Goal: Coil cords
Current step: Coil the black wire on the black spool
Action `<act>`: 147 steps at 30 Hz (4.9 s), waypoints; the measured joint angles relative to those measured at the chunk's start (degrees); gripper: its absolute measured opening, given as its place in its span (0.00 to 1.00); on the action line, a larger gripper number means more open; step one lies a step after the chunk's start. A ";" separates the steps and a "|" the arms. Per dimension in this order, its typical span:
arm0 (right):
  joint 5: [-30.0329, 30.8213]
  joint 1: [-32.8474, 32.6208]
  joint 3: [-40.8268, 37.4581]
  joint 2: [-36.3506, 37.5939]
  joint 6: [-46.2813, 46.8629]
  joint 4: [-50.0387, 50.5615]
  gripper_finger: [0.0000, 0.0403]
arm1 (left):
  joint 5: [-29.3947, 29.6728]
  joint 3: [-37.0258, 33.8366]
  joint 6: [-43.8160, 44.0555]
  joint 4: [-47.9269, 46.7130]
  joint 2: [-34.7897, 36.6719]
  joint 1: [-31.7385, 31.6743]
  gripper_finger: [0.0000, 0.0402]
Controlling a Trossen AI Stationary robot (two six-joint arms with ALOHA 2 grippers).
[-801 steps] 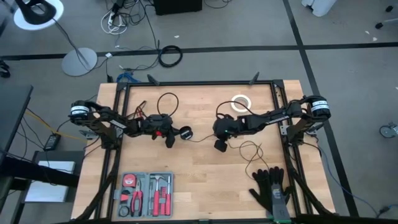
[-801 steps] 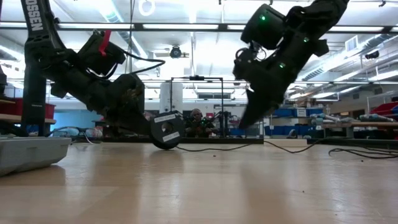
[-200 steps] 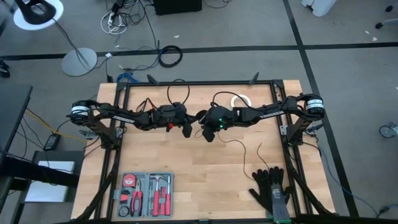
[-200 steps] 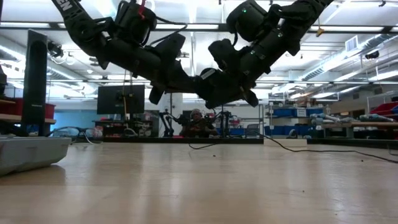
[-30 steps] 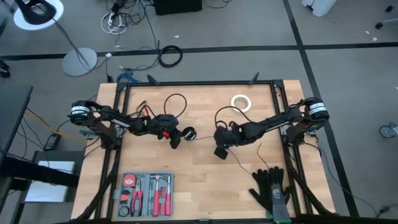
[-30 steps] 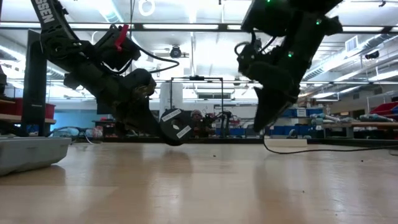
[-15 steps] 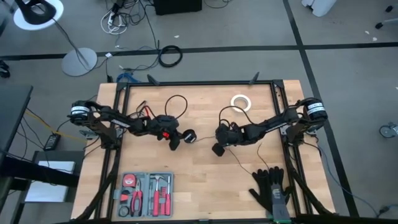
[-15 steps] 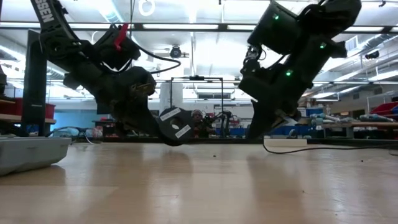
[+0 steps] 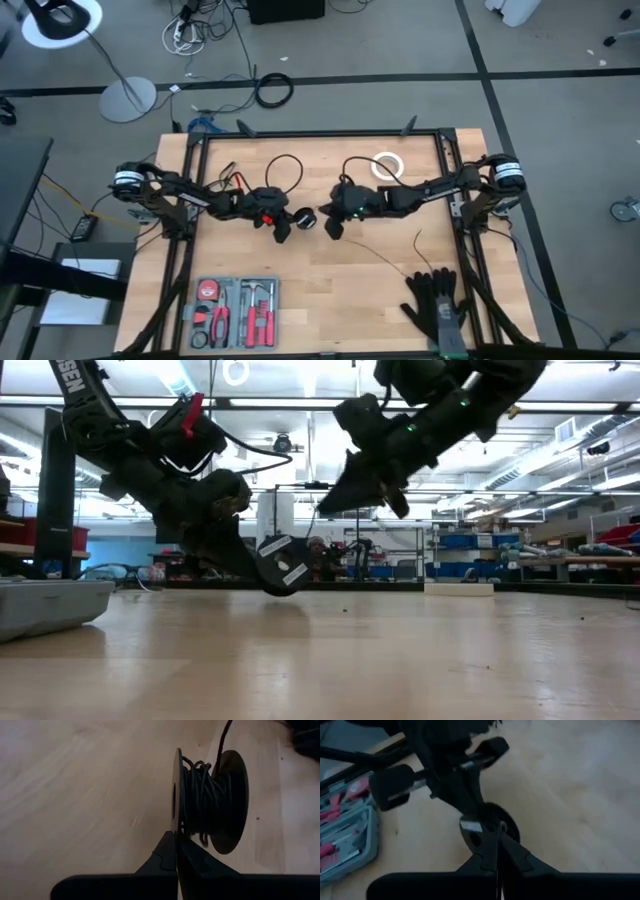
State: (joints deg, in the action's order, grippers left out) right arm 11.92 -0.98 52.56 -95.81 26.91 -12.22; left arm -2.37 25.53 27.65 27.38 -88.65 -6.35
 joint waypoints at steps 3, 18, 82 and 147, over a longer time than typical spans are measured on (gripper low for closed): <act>-1.82 0.58 3.26 -2.25 -2.31 -0.82 0.00 | 0.75 0.59 -0.01 0.09 -0.01 0.00 0.00; -10.82 0.42 15.73 -16.87 -6.73 3.20 0.01 | 4.49 0.93 1.57 6.08 0.03 -0.02 0.00; 31.12 -24.91 4.49 10.29 14.76 45.34 0.37 | 1.42 -5.22 2.65 14.55 0.03 -0.02 0.00; -4.15 -9.92 4.35 -12.18 -3.63 13.81 0.03 | 8.32 -5.19 0.98 13.60 0.01 -0.07 0.00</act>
State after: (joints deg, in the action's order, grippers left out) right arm 7.77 -10.89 56.91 -107.99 23.29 1.60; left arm 5.95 20.34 28.63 40.99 -88.64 -6.42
